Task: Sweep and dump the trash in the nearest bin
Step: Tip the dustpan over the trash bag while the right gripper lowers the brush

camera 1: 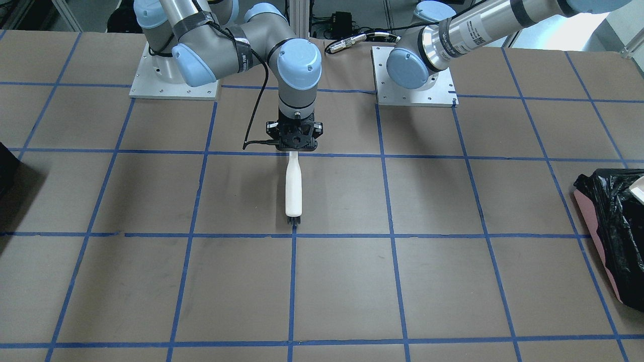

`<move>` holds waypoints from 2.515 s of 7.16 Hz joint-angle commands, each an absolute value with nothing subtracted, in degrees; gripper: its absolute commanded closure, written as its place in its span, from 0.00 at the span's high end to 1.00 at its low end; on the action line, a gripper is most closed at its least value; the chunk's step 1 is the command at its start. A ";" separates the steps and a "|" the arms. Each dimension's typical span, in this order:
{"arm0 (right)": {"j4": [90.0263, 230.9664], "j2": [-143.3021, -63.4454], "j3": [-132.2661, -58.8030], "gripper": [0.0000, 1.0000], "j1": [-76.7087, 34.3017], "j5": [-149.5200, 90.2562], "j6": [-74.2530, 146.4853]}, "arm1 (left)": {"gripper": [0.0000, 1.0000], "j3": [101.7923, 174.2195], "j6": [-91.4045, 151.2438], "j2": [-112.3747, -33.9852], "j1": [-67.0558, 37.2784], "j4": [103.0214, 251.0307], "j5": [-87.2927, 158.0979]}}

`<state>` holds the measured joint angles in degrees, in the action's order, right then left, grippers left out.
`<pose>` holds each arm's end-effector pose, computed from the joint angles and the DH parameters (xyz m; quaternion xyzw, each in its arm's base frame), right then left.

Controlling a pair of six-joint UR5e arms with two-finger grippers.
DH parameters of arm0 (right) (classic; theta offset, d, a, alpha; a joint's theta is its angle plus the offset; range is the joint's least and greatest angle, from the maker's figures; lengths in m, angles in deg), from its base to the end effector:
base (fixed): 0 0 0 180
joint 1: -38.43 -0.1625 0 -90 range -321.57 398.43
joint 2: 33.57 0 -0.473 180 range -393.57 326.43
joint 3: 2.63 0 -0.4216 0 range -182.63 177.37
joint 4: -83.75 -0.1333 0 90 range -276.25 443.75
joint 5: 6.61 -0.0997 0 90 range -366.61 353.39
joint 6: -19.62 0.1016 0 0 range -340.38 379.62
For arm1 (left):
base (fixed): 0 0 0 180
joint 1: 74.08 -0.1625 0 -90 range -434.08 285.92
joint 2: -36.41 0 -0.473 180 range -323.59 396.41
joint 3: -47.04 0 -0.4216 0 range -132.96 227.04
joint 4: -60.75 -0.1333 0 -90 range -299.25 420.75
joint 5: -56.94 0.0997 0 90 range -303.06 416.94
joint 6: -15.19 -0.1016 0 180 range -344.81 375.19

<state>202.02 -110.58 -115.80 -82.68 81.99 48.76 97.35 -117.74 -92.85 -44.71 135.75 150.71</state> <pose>0.3909 -0.3849 0.2603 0.0163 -0.9974 -0.0656 0.0240 0.6734 -0.5243 0.4607 0.5807 0.8023 0.0482 0.1294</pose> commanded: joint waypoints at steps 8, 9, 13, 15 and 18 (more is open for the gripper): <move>205.56 -108.63 -115.92 0.43 -82.95 82.42 48.00 | 0.00 103.02 -136.16 -91.38 -40.95 115.24 154.93; 205.74 -107.84 -115.83 0.46 -82.95 82.42 48.00 | 0.00 103.02 -136.33 -91.20 -40.51 113.67 154.93; 206.71 -108.62 -114.61 0.89 -82.95 82.42 47.83 | 0.00 102.76 -136.16 -87.71 -36.83 109.86 154.32; 206.53 -109.15 -112.59 0.99 -82.69 82.51 46.78 | 0.00 103.11 -125.94 -82.62 -34.02 122.12 154.41; 193.14 -116.25 -106.28 1.00 -77.79 82.69 37.22 | 0.00 105.21 -95.40 -76.72 -26.12 141.38 150.66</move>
<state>199.52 -113.28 -109.46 -80.35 82.65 40.72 103.99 -108.16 -79.00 -29.04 134.25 153.29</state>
